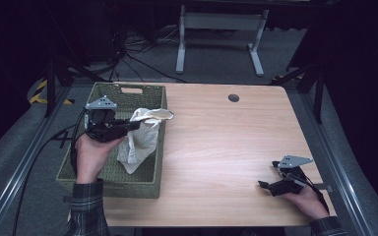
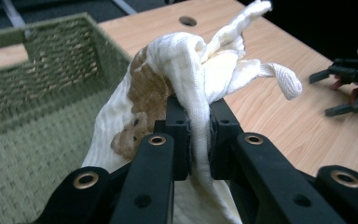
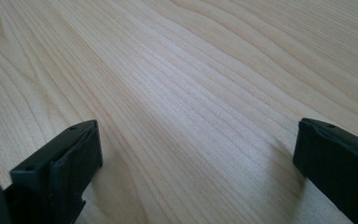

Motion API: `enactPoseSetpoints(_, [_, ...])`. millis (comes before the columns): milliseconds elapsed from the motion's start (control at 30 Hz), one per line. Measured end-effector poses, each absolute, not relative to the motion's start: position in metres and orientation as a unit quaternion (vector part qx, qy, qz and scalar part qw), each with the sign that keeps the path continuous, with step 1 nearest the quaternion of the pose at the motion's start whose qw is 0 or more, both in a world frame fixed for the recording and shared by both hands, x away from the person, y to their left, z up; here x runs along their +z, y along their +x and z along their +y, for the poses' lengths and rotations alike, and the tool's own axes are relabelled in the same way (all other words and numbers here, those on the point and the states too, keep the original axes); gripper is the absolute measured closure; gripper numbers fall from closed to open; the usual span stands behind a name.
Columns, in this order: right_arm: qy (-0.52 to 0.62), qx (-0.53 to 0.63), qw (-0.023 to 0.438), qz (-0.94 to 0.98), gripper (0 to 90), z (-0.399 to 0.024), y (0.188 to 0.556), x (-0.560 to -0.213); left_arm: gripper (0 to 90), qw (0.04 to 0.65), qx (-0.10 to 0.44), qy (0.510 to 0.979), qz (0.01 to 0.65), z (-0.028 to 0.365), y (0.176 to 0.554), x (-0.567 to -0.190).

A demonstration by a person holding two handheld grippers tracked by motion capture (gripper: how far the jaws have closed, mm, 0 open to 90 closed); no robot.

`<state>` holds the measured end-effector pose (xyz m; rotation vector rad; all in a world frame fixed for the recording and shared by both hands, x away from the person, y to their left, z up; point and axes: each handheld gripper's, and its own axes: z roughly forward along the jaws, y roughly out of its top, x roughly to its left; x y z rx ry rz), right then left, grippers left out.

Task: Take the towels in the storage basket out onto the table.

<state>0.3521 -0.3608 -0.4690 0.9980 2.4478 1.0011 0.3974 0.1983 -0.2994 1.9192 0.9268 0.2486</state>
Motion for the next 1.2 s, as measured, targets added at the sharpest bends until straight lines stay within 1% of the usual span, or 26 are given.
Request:
enactPoseSetpoints(500, [0.349,0.35,0.157,0.855,1.4,-0.361,0.352,-0.469,82.4,0.515,0.092,0.784,0.333,0.161,0.4,-0.262])
enactPoseSetpoints(867, [0.349,0.35,0.157,0.855,1.4,-0.361,0.352,-0.469,83.1,0.54,0.078,0.788,0.284,0.121,0.401,-0.235])
enactPoseSetpoints(1200, [0.349,0.35,0.157,0.855,1.4,-0.361,0.352,-0.469,83.3,0.551,0.056,0.796,0.243,0.079,0.407,-0.223])
